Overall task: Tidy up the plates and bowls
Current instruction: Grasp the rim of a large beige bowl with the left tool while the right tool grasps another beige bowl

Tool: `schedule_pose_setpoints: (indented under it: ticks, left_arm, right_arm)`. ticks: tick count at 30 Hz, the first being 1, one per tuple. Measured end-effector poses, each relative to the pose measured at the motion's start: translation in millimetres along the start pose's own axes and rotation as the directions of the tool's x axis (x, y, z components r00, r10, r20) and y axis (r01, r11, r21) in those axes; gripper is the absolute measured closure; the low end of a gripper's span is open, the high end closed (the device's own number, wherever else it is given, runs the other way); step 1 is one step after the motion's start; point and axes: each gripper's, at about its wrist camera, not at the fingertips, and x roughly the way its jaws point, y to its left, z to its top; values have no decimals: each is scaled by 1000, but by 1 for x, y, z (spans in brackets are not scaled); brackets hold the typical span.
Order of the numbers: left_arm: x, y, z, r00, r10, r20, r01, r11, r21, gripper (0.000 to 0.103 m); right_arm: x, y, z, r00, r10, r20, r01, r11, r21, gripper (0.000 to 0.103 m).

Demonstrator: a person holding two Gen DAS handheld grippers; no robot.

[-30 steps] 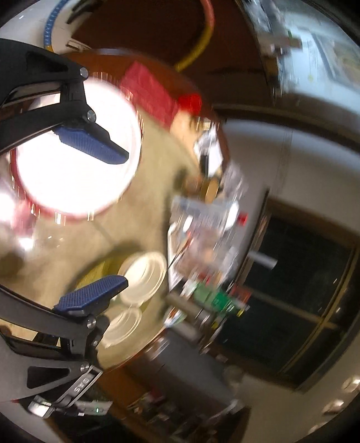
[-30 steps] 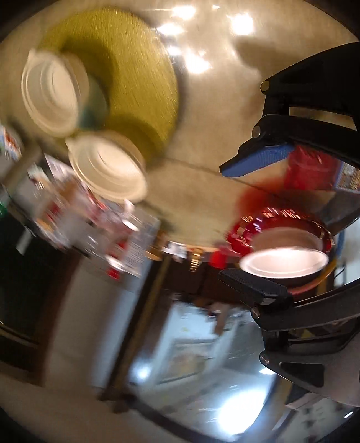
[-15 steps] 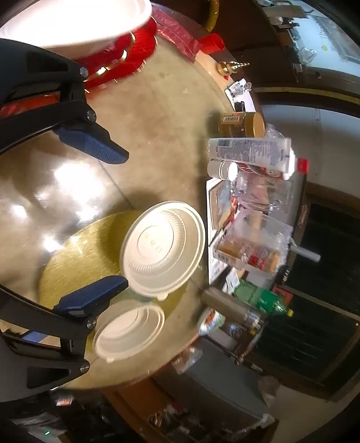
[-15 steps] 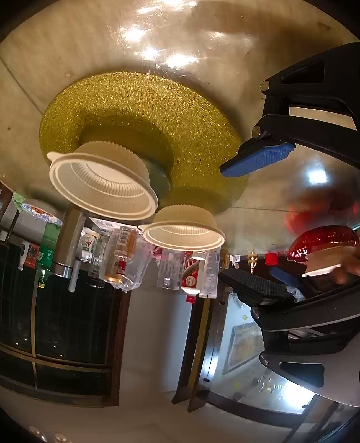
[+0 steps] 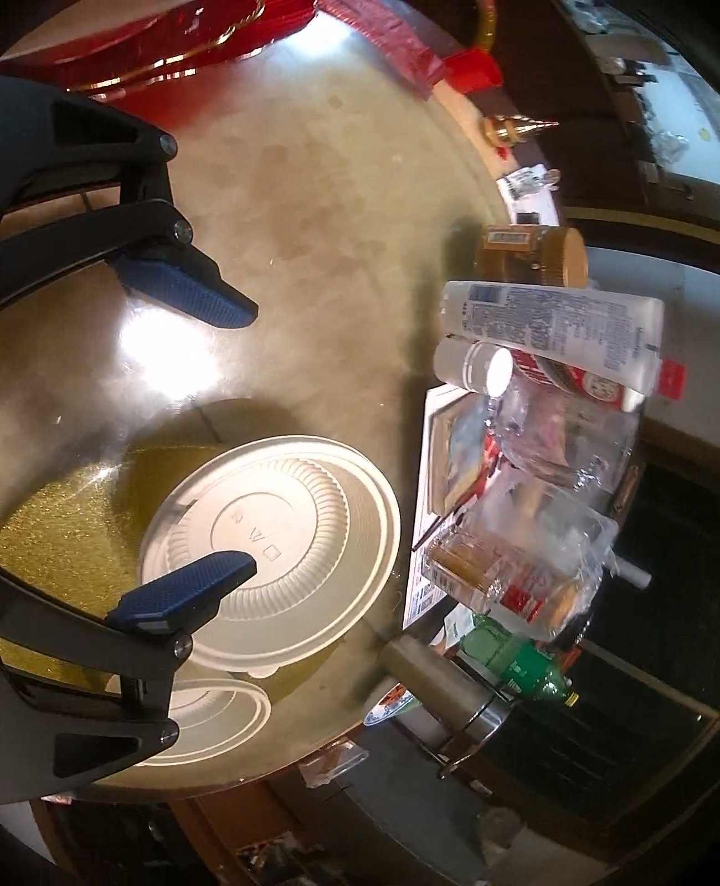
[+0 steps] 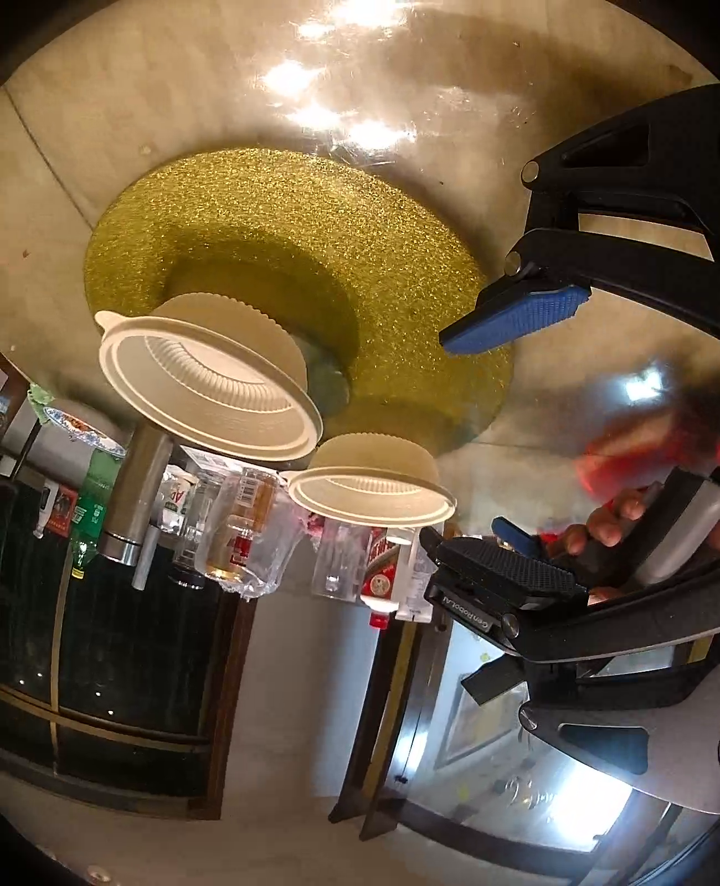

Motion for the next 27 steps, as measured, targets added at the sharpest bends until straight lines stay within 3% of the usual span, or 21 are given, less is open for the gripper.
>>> schedule_pose_setpoints:
  ticks: [5,13,20,27]
  left_arm:
    - [8,-3,2,1000,-4,-6,4,1000,20,20]
    - [23,0,9,1000,10,4,-10,999,43,20]
    - [25,5,14,999,26,32,-27,999,42,20]
    - [30,7,13,999,33,20,-34,998,49,20]
  right_arm:
    - [11,11,3,998,-57,-10,57,998,-20,33]
    - [63,53,27,994,-107,-27,103,987,-120,33]
    - [107,53,37,987,-151,-62,145,985,-93,33]
    - [122,51,35,977,-206,-58,198,973,-122,35]
